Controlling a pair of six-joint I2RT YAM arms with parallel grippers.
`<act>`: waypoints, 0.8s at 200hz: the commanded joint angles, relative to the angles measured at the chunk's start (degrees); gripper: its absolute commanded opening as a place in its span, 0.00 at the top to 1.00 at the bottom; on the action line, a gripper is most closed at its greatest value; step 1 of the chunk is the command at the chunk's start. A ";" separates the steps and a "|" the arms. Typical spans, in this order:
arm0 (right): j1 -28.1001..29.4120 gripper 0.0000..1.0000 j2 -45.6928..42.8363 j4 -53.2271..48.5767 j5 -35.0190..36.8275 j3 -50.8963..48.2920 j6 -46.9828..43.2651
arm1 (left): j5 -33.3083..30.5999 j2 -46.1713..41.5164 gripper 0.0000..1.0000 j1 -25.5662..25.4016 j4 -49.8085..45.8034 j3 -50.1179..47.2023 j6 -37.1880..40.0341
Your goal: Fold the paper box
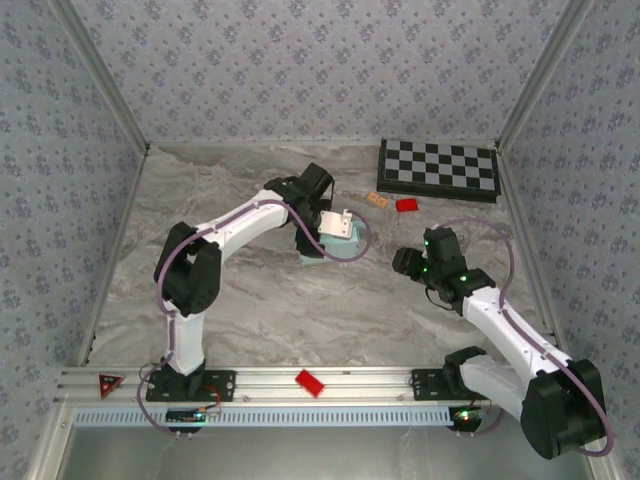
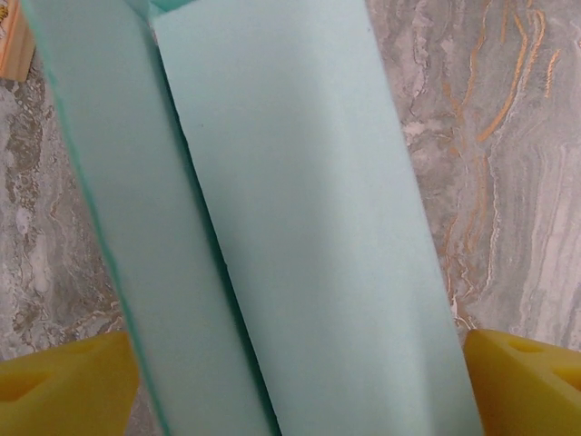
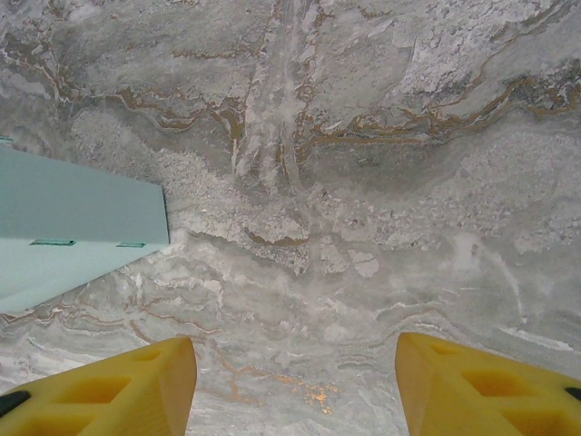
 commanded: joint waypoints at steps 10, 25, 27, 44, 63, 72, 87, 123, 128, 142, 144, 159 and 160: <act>-0.51 0.38 -0.13 -0.32 -0.32 0.57 -2.26 | 0.30 -2.92 0.09 -0.37 -2.48 1.41 -1.05; -0.66 0.38 0.26 -0.55 -0.59 1.40 -3.24 | 0.01 -3.84 0.09 -0.53 -2.44 1.30 -1.55; -0.61 0.38 0.34 -0.58 -0.59 1.49 -3.39 | -0.19 -3.90 0.09 -0.58 -2.46 1.30 -1.70; -0.74 0.38 1.04 -0.78 -1.08 2.51 -4.56 | -1.14 -4.68 0.07 -0.70 -2.37 1.17 -2.32; -0.77 0.38 2.06 -0.90 -1.71 3.40 -5.39 | -1.88 -5.19 0.01 -0.69 -2.34 1.12 -3.23; -0.77 0.38 2.48 -1.02 -2.15 3.87 -5.91 | -2.19 -5.61 0.01 -0.76 -2.27 1.21 -3.89; -0.77 0.38 3.09 -1.12 -2.43 4.59 -6.69 | -2.28 -6.63 0.02 -0.84 -1.27 0.88 -5.00; -0.82 0.38 4.16 -2.05 -2.96 7.01 -9.53 | -2.98 -10.95 0.01 -1.37 2.86 0.07 -10.93; -0.77 0.38 4.45 -2.27 -3.03 7.39 -10.05 | -3.26 -11.67 0.01 -1.37 3.58 -0.06 -12.35; -0.86 0.38 5.17 -2.74 -3.59 8.74 -11.44 | -5.02 -13.86 0.01 -1.38 7.07 -0.73 -17.23; -0.86 0.38 5.33 -2.82 -3.69 8.84 -11.71 | -5.29 -14.20 0.00 -1.32 7.48 -0.85 -17.97; -0.84 0.38 6.26 -3.18 -4.81 10.21 -13.60 | -6.86 -16.64 0.01 -1.09 9.87 -2.36 -22.78; -0.85 0.38 6.32 -3.16 -4.90 10.31 -13.68 | -7.03 -16.87 0.01 -1.02 10.09 -2.46 -23.21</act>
